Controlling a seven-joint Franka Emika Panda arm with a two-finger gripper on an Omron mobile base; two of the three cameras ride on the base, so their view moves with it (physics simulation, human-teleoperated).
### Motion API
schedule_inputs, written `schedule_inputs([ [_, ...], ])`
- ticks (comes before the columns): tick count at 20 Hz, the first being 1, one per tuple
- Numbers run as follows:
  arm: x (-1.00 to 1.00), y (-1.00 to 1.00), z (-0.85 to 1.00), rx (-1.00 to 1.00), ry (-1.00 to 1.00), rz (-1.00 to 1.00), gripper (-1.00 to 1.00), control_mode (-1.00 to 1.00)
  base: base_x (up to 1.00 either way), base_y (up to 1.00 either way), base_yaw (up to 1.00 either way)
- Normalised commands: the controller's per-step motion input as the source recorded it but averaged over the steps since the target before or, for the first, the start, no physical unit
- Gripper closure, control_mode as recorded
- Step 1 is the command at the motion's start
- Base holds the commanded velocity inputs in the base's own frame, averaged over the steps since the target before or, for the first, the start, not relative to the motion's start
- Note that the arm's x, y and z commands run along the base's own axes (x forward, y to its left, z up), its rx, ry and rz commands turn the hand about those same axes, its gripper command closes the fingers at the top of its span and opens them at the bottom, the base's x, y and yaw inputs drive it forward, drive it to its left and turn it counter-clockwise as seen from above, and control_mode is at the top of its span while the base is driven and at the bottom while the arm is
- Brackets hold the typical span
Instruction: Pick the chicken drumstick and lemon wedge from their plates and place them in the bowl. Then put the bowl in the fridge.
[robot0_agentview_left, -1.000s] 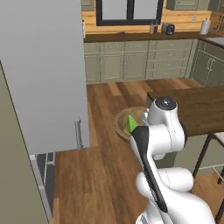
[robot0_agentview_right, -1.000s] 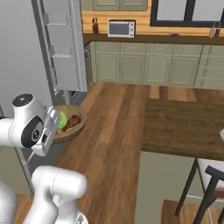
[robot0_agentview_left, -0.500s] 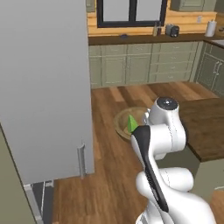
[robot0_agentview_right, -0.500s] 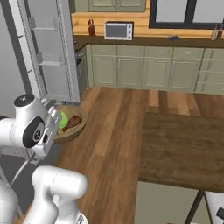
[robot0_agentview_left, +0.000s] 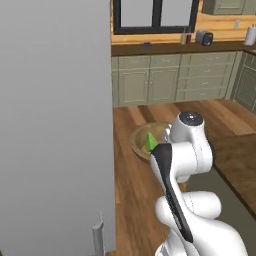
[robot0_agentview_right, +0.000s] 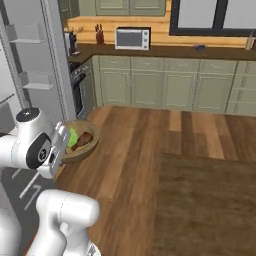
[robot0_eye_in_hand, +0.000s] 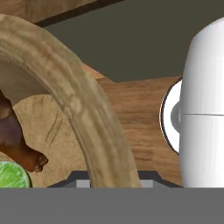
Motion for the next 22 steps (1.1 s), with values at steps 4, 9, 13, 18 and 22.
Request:
schedule_inputs([
  [4, 0.0, 0.0, 0.0, 0.0, 0.0, 0.0, 1.0, 1.0, 0.6, -0.42, 0.07],
  [9, 0.0, 0.0, 0.0, 0.0, 0.0, 0.0, 1.0, 1.0, 0.32, -0.48, 0.24],
  [13, 0.0, 0.0, 0.0, 0.0, 0.0, 0.0, 1.0, 1.0, 0.31, -0.43, 0.41],
  [18, 0.0, 0.0, 0.0, 0.0, 0.0, 0.0, 1.0, 1.0, 0.82, -0.28, 0.35],
  [22, 0.0, 0.0, 0.0, 0.0, 0.0, 0.0, 1.0, 1.0, 0.96, -0.13, 0.22],
])
